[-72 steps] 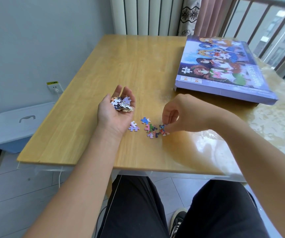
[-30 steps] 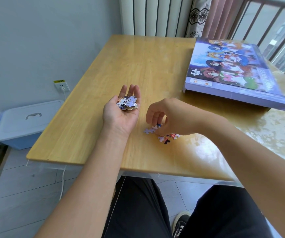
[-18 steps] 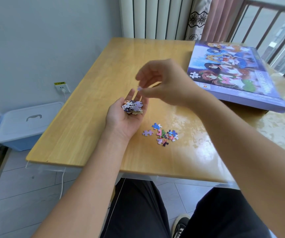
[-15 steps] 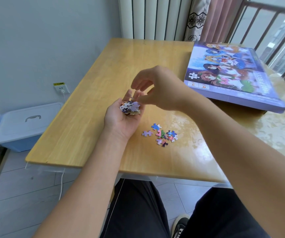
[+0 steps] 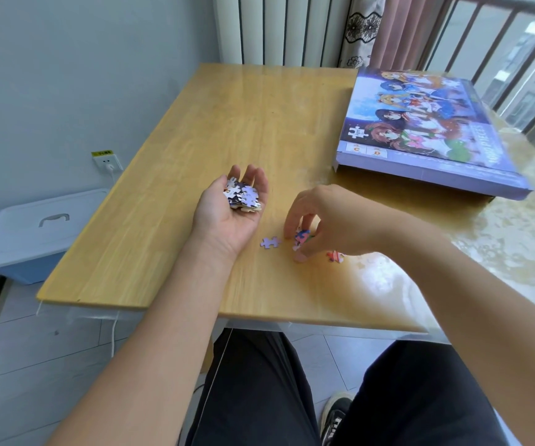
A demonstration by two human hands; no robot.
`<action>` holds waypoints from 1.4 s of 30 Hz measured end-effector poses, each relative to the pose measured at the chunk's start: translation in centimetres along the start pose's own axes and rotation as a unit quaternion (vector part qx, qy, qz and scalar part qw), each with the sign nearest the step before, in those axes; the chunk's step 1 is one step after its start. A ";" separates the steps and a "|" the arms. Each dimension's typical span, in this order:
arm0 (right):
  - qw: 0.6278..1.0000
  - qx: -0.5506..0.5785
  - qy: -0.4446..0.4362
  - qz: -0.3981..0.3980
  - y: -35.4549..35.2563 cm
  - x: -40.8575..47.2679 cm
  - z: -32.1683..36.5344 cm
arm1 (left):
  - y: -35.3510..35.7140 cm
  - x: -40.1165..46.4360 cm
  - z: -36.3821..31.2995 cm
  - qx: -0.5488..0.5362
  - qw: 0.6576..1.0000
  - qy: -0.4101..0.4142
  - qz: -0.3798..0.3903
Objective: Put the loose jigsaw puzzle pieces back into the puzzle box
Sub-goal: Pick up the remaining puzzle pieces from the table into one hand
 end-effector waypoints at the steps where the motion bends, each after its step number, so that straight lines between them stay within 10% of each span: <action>1: 1.000 -0.001 0.001 0.003 0.0 0.1 0.0 | 0.0 0.0 0.0 0.002 1.000 -0.001 0.001; 42: 0.998 0.007 0.021 0.054 -0.6 0.1 -0.1 | 0.1 0.2 0.2 -0.004 0.999 -0.025 0.025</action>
Point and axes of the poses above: each hand's wrist, its own x-axis towards the middle knuckle, its own y-axis out of the palm, z = x × y, the point moved 5 cm from there along x, towards the middle knuckle, and after that the axes turned 4 degrees about x, right-handed, at the moved point
